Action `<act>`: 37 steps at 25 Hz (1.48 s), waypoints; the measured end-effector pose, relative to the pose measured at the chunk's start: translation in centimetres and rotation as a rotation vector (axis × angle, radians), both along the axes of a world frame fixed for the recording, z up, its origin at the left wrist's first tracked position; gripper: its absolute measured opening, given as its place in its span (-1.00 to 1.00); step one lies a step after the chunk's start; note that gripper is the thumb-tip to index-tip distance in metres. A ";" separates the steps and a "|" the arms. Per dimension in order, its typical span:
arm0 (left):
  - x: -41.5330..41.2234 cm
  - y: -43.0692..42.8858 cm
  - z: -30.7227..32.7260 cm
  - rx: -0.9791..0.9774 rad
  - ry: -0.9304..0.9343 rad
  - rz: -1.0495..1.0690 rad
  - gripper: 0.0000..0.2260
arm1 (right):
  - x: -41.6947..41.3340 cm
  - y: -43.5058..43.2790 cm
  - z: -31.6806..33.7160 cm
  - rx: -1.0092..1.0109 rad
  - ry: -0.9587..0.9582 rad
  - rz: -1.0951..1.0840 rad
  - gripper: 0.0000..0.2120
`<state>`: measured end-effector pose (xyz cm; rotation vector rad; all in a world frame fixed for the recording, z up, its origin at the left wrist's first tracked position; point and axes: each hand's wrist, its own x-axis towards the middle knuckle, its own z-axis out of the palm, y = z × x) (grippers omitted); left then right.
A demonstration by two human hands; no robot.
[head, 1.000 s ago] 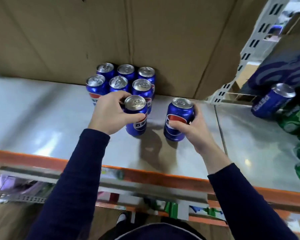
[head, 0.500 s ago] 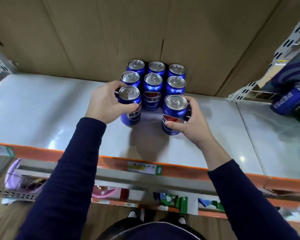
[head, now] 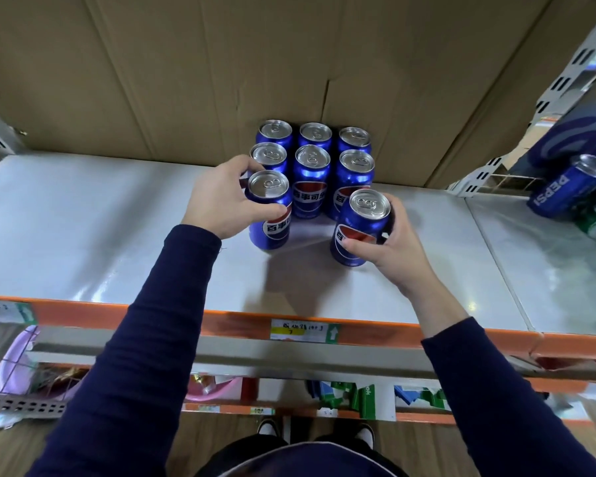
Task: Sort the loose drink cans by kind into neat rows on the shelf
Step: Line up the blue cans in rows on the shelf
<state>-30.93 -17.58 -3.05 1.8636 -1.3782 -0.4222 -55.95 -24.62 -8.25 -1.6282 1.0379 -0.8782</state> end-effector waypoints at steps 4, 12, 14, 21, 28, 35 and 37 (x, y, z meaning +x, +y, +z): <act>0.1 0.1 0.0 -0.007 0.063 0.007 -0.52 | 0.1 0.0 0.0 0.005 0.001 0.000 -0.24; -0.6 -0.2 0.7 -0.032 -0.156 0.001 -0.61 | -0.3 -0.1 -0.2 -0.009 0.002 0.013 -0.24; -0.5 -0.1 0.8 -0.032 -0.190 0.008 -0.61 | -0.3 -0.1 -0.2 -0.017 0.011 0.014 -0.24; 0.6 0.6 0.1 -0.024 -0.041 -0.005 -0.47 | -0.2 0.0 1.2 -0.108 0.091 -0.016 -0.40; 0.9 1.2 -0.4 -0.104 -0.022 -0.053 -0.41 | 2.9 -0.4 3.6 -0.298 0.208 -0.013 -0.49; -2.9 5.6 -4.5 -0.378 -0.320 -0.033 -0.90 | 5.6 0.2 2.4 -0.315 0.210 0.019 -0.36; -4.3 5.9 -6.0 -0.263 -0.311 -0.133 -0.90 | 5.0 0.1 2.2 -0.292 0.229 0.069 -0.38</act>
